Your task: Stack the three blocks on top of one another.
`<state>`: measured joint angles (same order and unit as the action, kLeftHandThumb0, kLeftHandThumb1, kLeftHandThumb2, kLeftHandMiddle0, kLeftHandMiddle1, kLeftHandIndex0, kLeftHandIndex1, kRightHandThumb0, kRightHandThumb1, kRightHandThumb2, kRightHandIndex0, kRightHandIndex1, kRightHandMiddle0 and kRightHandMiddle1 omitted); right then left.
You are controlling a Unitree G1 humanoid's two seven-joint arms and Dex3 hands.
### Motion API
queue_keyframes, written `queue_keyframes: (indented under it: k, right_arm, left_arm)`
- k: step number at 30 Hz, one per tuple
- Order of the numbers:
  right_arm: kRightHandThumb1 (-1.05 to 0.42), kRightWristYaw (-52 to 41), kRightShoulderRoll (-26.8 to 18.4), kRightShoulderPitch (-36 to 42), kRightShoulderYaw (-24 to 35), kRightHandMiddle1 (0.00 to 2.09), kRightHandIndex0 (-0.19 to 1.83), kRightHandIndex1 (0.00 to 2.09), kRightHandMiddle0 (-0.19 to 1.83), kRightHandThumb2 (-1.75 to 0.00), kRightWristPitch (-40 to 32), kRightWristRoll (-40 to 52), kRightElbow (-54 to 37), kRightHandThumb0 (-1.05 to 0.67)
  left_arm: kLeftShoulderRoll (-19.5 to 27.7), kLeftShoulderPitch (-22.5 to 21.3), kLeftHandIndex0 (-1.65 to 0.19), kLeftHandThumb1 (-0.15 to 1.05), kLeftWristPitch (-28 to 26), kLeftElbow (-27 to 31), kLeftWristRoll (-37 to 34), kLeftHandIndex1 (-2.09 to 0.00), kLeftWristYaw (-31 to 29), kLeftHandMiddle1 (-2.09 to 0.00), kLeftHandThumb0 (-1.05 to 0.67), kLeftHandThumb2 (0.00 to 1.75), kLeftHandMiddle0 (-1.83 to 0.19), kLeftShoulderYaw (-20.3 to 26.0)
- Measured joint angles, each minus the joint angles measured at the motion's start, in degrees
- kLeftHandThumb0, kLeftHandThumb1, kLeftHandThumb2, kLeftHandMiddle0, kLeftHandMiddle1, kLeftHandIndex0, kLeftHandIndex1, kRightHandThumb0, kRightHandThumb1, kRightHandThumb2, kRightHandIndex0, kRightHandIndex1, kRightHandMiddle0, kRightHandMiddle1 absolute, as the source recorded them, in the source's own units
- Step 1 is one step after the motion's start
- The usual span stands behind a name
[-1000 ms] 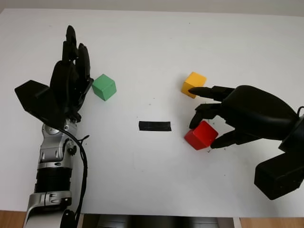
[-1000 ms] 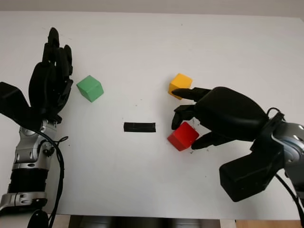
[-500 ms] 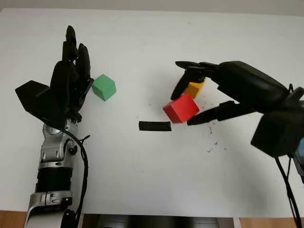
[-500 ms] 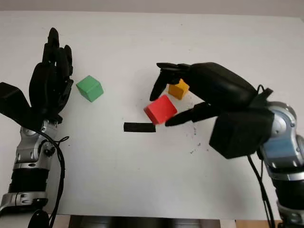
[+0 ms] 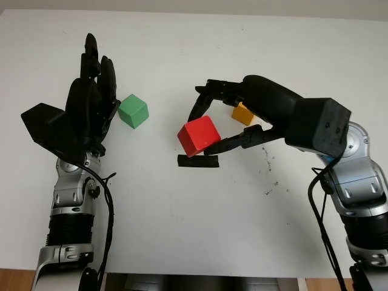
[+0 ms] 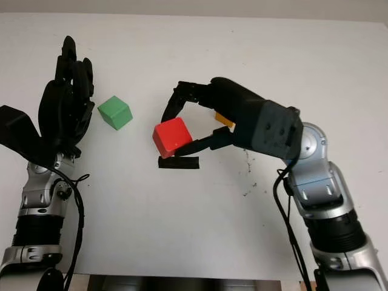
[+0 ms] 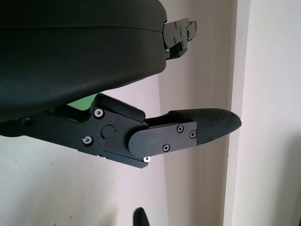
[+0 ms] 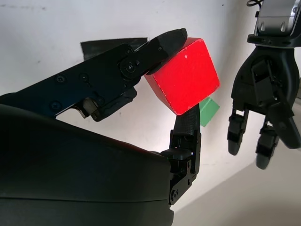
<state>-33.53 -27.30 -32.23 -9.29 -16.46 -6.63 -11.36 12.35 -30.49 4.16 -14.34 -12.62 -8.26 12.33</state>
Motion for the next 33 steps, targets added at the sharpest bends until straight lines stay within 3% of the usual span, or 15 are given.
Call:
queue_keyframes:
  k: [17,28,33]
  right_arm:
    - [-0.92,2.3,1.4,4.1,-1.3,1.62,0.20,0.04,0.38,-0.05,-0.4,-2.1,0.6,-0.42]
    - [-0.92,2.8,-0.8,4.8,-1.6,1.63,0.21,0.05,0.39,-0.05,3.6,-6.5,2.6,-0.43]
    - [-0.91,4.1,-1.6,4.8,-2.5,1.63,0.24,0.06,0.42,-0.05,10.4,-9.5,4.7,-0.43]
  left_arm:
    - [0.0,0.2,0.19,1.05,-0.6,0.3,-0.3,-0.05,-0.3,-0.05,-0.76,0.57,0.14,0.0]
    - [0.0,0.2,0.18,1.05,-0.6,0.3,0.0,-0.06,0.0,-0.06,-0.78,0.56,0.13,0.0]
    - [0.0,0.2,0.18,1.05,-0.6,0.3,0.0,-0.06,0.1,-0.05,-0.77,0.56,0.13,0.0]
